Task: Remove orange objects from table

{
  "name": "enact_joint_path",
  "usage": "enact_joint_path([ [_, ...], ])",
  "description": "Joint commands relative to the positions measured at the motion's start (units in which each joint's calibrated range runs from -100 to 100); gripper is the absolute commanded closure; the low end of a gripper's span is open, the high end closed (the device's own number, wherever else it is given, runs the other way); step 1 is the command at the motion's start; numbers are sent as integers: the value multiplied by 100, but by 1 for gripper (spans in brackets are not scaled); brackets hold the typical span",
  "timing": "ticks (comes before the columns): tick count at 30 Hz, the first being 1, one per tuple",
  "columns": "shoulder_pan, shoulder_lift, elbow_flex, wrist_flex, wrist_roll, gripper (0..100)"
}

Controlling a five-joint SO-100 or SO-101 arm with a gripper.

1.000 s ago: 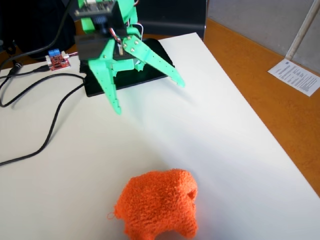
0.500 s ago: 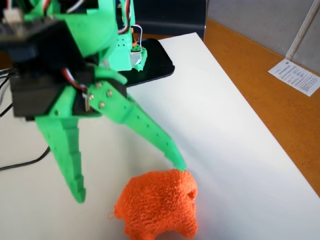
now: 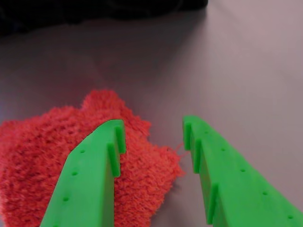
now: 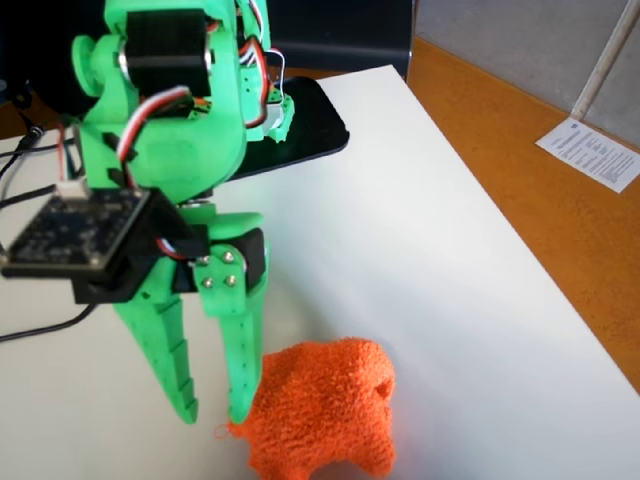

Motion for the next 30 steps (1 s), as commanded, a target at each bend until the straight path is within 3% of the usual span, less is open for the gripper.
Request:
enact_joint_path([
  [1,-92,47,-117,-33,44,86],
  [8,-403,232,-310,40,68,65],
  [9,-484,274,-349,40,49,58],
  [10,-521,282,-359,32,29,44],
  [20,-640,660,-223,56,308,43],
  [26,-588,870,-456,194,239,57],
  [27,-580,870,-456,194,259,63],
  [29,-566,870,-456,186,244,91],
  [30,-558,878,-456,186,225,98],
])
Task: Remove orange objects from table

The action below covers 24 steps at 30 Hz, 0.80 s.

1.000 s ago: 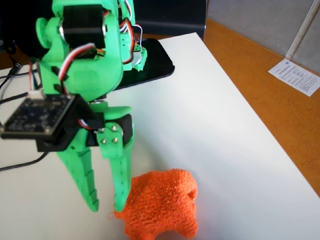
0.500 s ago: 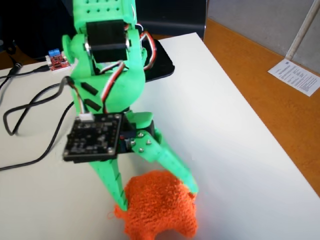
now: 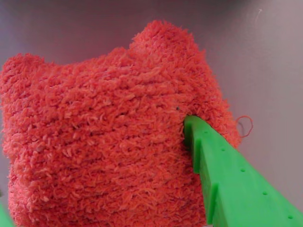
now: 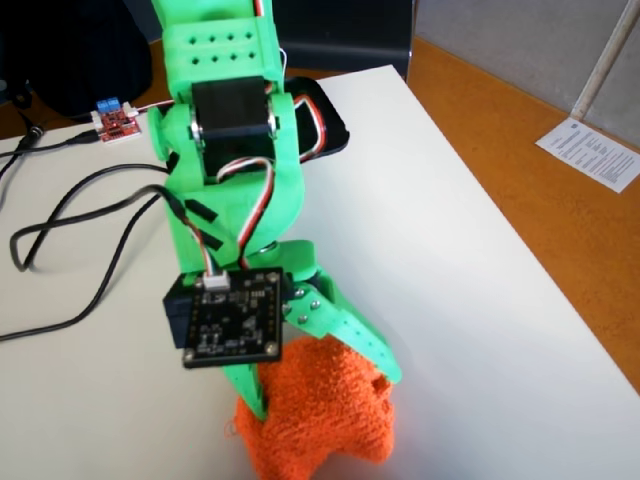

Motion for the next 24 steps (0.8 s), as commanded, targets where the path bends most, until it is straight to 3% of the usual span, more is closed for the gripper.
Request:
enact_joint_path([
  [1,49,-24,-278,17,-24,100],
  [12,-358,-435,-520,155,-68,100],
  [17,-1134,-1316,-1092,17,-342,100],
  [24,-2591,-2189,-2313,-672,-181,100],
])
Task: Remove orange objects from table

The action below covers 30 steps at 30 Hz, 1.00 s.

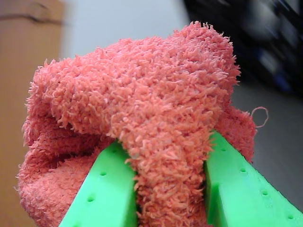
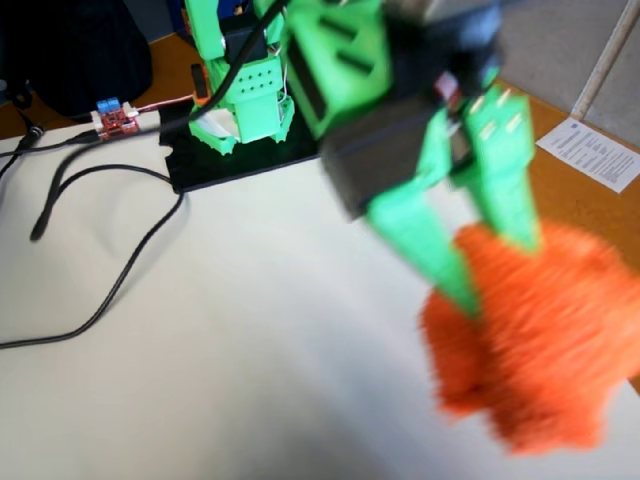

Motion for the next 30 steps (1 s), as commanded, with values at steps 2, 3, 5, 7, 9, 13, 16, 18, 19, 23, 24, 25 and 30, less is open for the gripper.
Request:
enact_joint_path([
  [2,-973,-582,-2008,-284,186,100],
  [3,-1195,-531,-2550,-284,210,100],
  [5,-1705,-263,-3665,-422,254,100],
  [7,-2348,123,-4731,-528,357,100],
  [9,-2999,526,-5515,-828,479,100],
  [13,-4189,946,-6465,-876,650,99],
  [16,-4796,896,-5903,-868,791,100],
  [18,-5025,862,-5293,-868,884,100],
  [19,-5173,803,-4663,-868,962,100],
  [23,-5439,526,-3355,-1192,1114,100],
  [24,-5498,476,-3122,-1322,1118,100],
  [25,-5542,426,-2967,-1338,1138,100],
  [30,-5720,300,-2657,-1419,1089,96],
])
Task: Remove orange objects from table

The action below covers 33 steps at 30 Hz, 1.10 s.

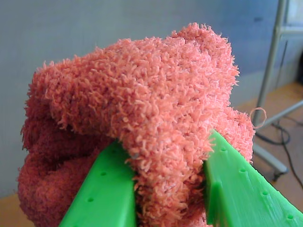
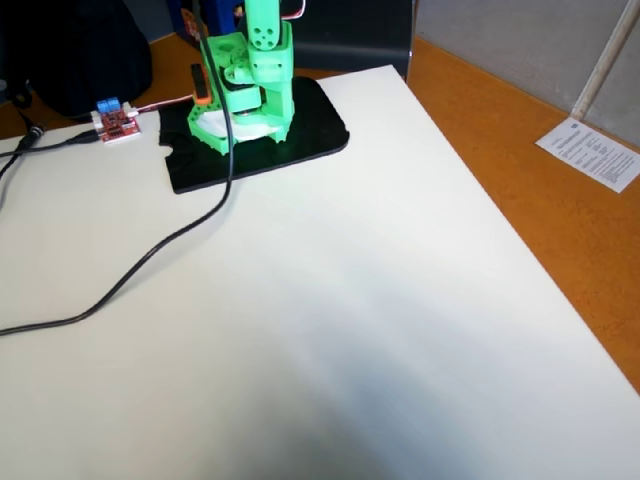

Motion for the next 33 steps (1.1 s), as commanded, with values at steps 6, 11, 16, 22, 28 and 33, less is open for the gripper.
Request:
enact_joint_path([
  [6,-166,-494,98,-420,-127,56],
  [11,-166,-528,98,-509,-54,42],
  [16,-144,-578,127,-582,-44,41],
  [22,-99,-679,311,-671,-24,41],
  [28,122,-956,902,-704,-78,44],
  [33,1128,-2274,3654,-801,73,53],
])
